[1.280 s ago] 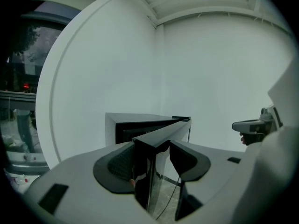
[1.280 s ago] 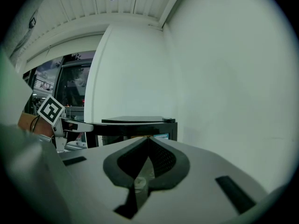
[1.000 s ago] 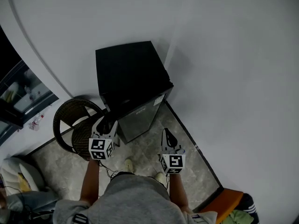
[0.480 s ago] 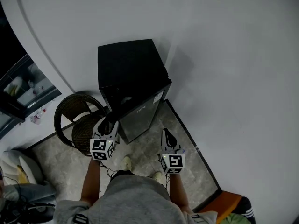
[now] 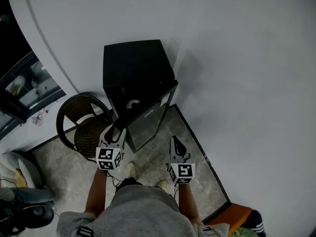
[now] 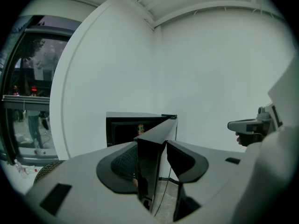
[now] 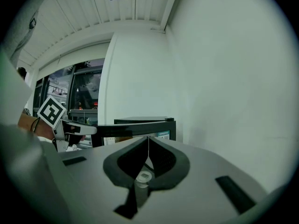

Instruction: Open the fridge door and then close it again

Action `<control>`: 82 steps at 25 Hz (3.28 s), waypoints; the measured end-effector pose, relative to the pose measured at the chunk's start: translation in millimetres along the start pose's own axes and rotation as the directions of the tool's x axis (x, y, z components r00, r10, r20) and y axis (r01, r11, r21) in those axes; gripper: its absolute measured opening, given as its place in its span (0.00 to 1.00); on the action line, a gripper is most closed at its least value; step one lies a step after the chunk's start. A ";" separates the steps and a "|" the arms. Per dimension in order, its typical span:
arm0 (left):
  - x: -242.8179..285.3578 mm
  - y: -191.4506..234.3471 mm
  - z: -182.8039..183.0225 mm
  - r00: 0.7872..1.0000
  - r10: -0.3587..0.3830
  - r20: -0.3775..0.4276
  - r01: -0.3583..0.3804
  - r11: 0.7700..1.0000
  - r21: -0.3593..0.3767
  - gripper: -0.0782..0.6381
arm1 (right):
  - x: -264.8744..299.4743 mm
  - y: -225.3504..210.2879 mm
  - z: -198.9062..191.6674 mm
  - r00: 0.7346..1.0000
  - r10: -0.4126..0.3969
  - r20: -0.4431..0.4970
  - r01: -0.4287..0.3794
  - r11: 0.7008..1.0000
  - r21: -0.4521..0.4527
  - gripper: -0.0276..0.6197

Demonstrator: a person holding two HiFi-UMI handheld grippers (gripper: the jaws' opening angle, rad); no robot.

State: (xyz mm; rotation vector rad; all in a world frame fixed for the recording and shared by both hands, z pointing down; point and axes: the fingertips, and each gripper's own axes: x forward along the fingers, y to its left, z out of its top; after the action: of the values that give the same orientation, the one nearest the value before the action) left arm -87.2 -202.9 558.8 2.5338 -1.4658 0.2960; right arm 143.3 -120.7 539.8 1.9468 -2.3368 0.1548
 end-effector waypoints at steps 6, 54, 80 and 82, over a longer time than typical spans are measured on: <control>-12.0 -20.3 -4.2 1.000 0.004 0.009 -0.004 1.000 -0.007 0.38 | -23.5 -6.5 -5.0 1.000 0.003 -0.001 -0.003 1.000 0.001 0.08; -46.8 -214.7 -26.3 0.989 -0.138 0.044 0.138 0.990 0.009 0.35 | -142.4 -81.6 -28.2 1.000 -0.010 0.014 0.010 1.000 -0.007 0.08; -31.6 -293.3 -29.4 0.962 -0.269 0.049 0.268 0.963 0.017 0.34 | -187.8 -126.9 -35.4 0.994 -0.110 0.014 0.110 0.994 -0.014 0.08; -29.8 -297.7 -29.1 0.960 -0.276 0.049 0.275 0.961 0.017 0.34 | -190.1 -129.3 -35.4 0.993 -0.115 0.014 0.115 0.993 -0.014 0.08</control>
State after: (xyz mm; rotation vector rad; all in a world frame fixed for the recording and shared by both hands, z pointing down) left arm 154.9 -24.8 557.4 2.7276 -1.1069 0.1955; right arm 305.0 46.2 550.7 2.0749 -2.2199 0.1155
